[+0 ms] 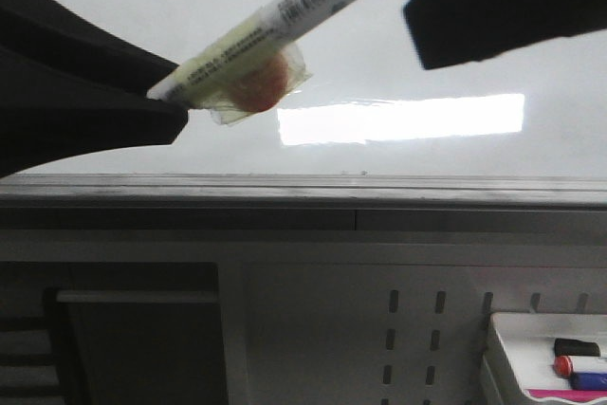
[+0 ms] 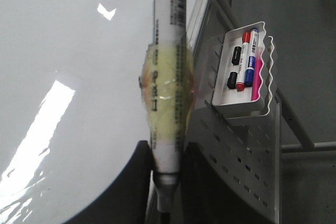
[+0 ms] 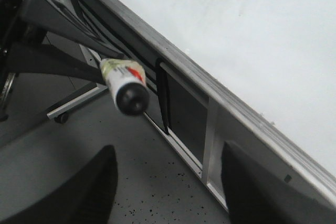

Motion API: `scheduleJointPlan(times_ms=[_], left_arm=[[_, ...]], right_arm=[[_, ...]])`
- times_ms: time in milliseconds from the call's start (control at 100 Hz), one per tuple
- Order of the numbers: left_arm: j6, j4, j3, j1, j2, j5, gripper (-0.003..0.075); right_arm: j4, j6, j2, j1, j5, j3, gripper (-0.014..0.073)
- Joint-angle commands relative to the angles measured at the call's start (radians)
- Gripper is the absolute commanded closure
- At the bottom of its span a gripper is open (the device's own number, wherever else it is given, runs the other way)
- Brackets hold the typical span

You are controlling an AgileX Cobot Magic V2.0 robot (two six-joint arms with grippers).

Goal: Write number 4 on whiteboard

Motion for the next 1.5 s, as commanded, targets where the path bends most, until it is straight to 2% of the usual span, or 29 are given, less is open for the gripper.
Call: scheduleJointPlan(times_ms=[0,200,550,640,810,840,910,1080,1150,1290,1490], left_arm=[[-0.007,-0.024,-0.025,-0.004,-0.018,-0.073,0.0740],[-0.007,-0.024,-0.025,-0.004,-0.018,-0.073,0.0741],[-0.007,-0.024,-0.025,-0.004,-0.018,-0.073,0.0741],[-0.007,-0.024,-0.025,-0.004,-0.018,-0.073,0.0741],[-0.007,-0.028,-0.025,-0.004,-0.018,-0.073,0.0738],[-0.007,-0.031,-0.025,-0.004,-0.018,-0.073,0.0734],[-0.007,-0.031,-0.025,-0.004,-0.018,-0.073,0.0680],[-0.007,-0.106,-0.025,-0.004,-0.020,-0.065,0.0400],[-0.007,-0.171,-0.025,-0.004,-0.043,-0.037,0.0325],[-0.007,-0.320,-0.025,-0.004,-0.134,0.093,0.0311],[-0.007,-0.468,-0.025,0.008,-0.338,0.277,0.0311]], right_arm=[[0.000,-0.009,0.043,0.015,-0.086,-0.070,0.0199],[0.000,-0.009,0.138,0.064,-0.129,-0.141,0.0200],[0.000,-0.009,0.201,0.064,-0.171,-0.152,0.0216],[0.000,-0.009,0.201,0.064,-0.171,-0.152,0.0330],[0.000,-0.009,0.201,0.064,-0.153,-0.152,0.0669],[0.000,-0.009,0.201,0.064,-0.153,-0.152,0.0664],[0.000,-0.009,0.201,0.064,-0.158,-0.152,0.0664],[0.002,-0.007,0.201,0.064,-0.145,-0.152,0.0664],[0.007,-0.007,0.201,0.064,-0.138,-0.152,0.0664],[0.011,-0.007,0.211,0.048,-0.107,-0.185,0.0664],[-0.006,-0.007,0.292,-0.052,-0.063,-0.314,0.0664]])
